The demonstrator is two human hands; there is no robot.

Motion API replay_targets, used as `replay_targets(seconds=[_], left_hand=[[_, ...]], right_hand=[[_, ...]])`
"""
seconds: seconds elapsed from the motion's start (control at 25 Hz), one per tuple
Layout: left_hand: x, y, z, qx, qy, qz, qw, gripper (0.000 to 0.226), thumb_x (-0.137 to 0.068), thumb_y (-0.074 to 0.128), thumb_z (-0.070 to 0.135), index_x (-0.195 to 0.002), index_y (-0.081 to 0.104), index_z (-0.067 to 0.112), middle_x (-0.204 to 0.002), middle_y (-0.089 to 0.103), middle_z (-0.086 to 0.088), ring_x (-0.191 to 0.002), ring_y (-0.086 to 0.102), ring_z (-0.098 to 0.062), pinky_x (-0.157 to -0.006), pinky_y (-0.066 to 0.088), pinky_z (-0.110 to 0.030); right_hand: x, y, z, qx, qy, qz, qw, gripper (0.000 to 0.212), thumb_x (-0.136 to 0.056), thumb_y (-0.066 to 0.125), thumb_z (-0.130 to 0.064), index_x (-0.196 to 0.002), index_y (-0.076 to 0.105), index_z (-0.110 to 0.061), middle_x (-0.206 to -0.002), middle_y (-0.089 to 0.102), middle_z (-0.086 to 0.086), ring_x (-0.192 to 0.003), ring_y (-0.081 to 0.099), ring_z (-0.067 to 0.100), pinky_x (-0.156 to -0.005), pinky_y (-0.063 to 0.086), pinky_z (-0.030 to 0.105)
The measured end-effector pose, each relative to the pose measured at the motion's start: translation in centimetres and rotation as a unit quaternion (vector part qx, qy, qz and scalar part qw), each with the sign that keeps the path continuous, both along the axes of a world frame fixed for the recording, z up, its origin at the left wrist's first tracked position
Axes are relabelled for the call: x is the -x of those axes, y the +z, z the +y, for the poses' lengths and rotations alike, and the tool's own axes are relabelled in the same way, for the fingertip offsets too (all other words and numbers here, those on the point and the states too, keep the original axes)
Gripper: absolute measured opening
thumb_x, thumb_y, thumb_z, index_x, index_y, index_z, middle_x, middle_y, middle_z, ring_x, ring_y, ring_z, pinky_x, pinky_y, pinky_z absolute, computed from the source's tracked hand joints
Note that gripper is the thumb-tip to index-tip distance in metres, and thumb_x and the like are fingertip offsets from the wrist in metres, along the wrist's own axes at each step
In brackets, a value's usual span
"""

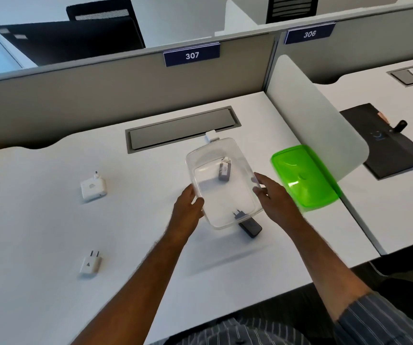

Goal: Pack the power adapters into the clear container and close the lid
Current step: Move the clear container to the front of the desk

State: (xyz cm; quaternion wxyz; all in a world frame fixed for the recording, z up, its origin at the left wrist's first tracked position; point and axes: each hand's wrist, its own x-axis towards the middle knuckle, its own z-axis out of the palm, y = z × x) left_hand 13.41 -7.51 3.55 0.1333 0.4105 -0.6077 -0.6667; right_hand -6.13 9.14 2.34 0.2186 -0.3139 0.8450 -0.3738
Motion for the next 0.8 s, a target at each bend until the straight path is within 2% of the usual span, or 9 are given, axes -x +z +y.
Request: replay_targets(seconds=[0.12, 0.28, 0.4, 0.52, 0.68, 0.8], left_hand=[[-3.6, -0.4, -1.4, 0.005, 0.025, -0.014, 1.000, 0.039, -0.098, 0.055, 0.013, -0.130, 0.058, 0.033, -0.134, 0.067, -0.003, -0.118, 0.068, -0.027, -0.093, 0.062, -0.051], [-8.1, -0.4, -2.6, 0.024, 0.052, -0.035, 0.998, 0.034, -0.099, 0.059, 0.016, -0.127, 0.059, 0.035, -0.130, 0.068, -0.001, -0.113, 0.069, -0.024, -0.088, 0.063, -0.047], [-11.7, -1.1, -4.0, 0.034, 0.063, -0.051, 0.996, 0.034, -0.098, 0.061, 0.019, -0.131, 0.061, 0.028, -0.130, 0.069, -0.002, -0.114, 0.070, -0.026, -0.088, 0.063, -0.048], [-15.0, -1.5, -5.0, 0.044, 0.064, -0.071, 0.994, 0.032, -0.097, 0.062, 0.020, -0.128, 0.063, 0.029, -0.125, 0.072, -0.003, -0.111, 0.071, -0.027, -0.087, 0.064, -0.049], [-18.4, -1.6, -5.8, 0.035, 0.076, -0.083, 0.993, 0.028, -0.099, 0.062, 0.018, -0.124, 0.064, 0.029, -0.122, 0.072, -0.003, -0.107, 0.072, -0.026, -0.078, 0.064, -0.038], [-20.6, -1.9, -6.3, 0.033, 0.073, -0.095, 0.992, 0.030, -0.097, 0.062, 0.016, -0.123, 0.064, 0.031, -0.121, 0.073, -0.001, -0.107, 0.072, -0.026, -0.075, 0.063, -0.036]], right_hand=[[-3.0, 0.0, -1.8, -0.018, 0.037, 0.010, 0.999, 0.044, -0.098, 0.052, -0.031, -0.142, 0.052, -0.027, -0.140, 0.061, -0.006, -0.110, 0.068, 0.016, -0.097, 0.052, 0.036], [-7.0, 0.4, -3.8, -0.015, 0.075, -0.007, 0.997, 0.036, -0.099, 0.056, -0.022, -0.135, 0.055, -0.026, -0.136, 0.062, -0.008, -0.106, 0.069, 0.013, -0.089, 0.051, 0.031], [-10.0, 0.3, -5.1, -0.025, 0.094, -0.030, 0.995, 0.031, -0.098, 0.058, -0.022, -0.129, 0.055, -0.029, -0.132, 0.062, -0.012, -0.104, 0.068, 0.007, -0.079, 0.051, 0.025], [-12.9, 0.1, -6.2, -0.047, 0.116, -0.029, 0.992, 0.029, -0.098, 0.058, -0.025, -0.126, 0.053, -0.031, -0.127, 0.060, -0.017, -0.100, 0.067, 0.001, -0.071, 0.044, 0.014], [-16.2, -0.3, -7.3, -0.056, 0.146, -0.050, 0.986, 0.027, -0.097, 0.056, -0.026, -0.123, 0.050, -0.030, -0.128, 0.059, -0.015, -0.100, 0.067, 0.005, -0.082, 0.052, 0.029], [-18.2, -0.9, -7.6, -0.079, 0.152, -0.062, 0.983, 0.022, -0.094, 0.057, -0.030, -0.113, 0.046, -0.033, -0.124, 0.058, -0.020, -0.096, 0.066, 0.000, -0.083, 0.055, 0.035]])
